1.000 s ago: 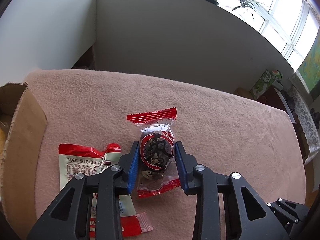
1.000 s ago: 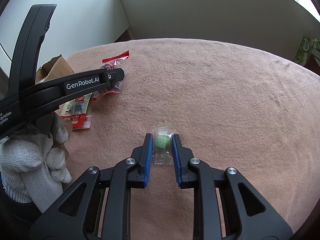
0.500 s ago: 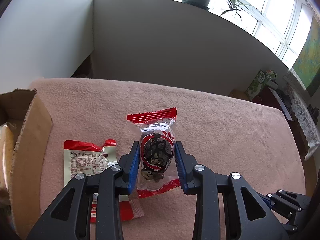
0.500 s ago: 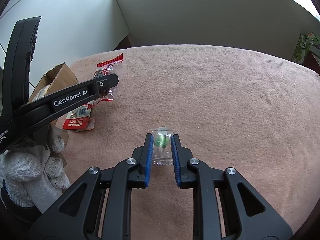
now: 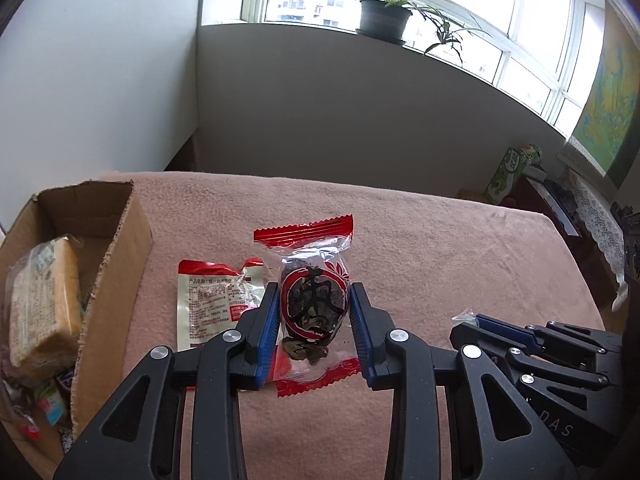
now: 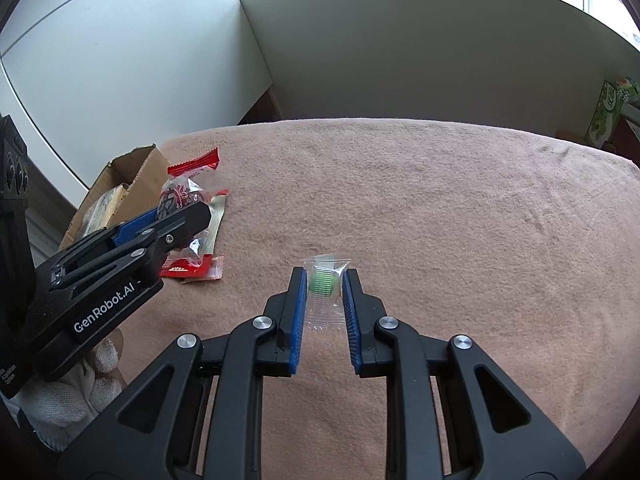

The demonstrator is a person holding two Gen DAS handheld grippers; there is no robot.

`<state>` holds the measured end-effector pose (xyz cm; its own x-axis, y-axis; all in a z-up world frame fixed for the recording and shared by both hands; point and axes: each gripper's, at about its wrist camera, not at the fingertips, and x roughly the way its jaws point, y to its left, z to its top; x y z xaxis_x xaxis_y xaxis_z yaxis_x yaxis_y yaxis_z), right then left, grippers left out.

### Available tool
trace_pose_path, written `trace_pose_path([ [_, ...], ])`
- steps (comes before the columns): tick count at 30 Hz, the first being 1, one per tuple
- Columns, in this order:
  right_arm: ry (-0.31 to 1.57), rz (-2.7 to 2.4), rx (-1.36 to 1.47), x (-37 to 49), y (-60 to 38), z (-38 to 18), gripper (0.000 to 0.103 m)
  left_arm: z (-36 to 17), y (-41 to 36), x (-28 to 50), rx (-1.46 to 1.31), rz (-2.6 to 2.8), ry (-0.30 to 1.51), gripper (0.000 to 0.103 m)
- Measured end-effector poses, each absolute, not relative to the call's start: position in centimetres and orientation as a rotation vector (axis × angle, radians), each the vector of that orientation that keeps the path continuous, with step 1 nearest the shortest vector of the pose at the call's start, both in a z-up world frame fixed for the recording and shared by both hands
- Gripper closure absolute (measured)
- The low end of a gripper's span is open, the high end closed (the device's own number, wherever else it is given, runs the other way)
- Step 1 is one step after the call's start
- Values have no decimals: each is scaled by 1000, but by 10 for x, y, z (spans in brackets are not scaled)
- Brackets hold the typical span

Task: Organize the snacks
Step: 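Lift the red-wrapped candy with the left tool while the right tool lifts the green candy, then carry both candies over the box and open both tools to drop them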

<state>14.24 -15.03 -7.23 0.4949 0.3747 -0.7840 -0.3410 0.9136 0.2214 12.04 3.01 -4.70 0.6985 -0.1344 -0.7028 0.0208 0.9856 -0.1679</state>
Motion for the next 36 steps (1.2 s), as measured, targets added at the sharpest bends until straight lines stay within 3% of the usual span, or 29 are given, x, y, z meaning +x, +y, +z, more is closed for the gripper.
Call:
trace_pose_path([
  [24, 897, 599, 44, 135, -32, -43, 84, -17, 123, 39, -226, 42, 623, 71],
  [36, 892, 679, 73, 147, 24, -38, 84, -30, 170, 16, -245, 130, 617, 71],
])
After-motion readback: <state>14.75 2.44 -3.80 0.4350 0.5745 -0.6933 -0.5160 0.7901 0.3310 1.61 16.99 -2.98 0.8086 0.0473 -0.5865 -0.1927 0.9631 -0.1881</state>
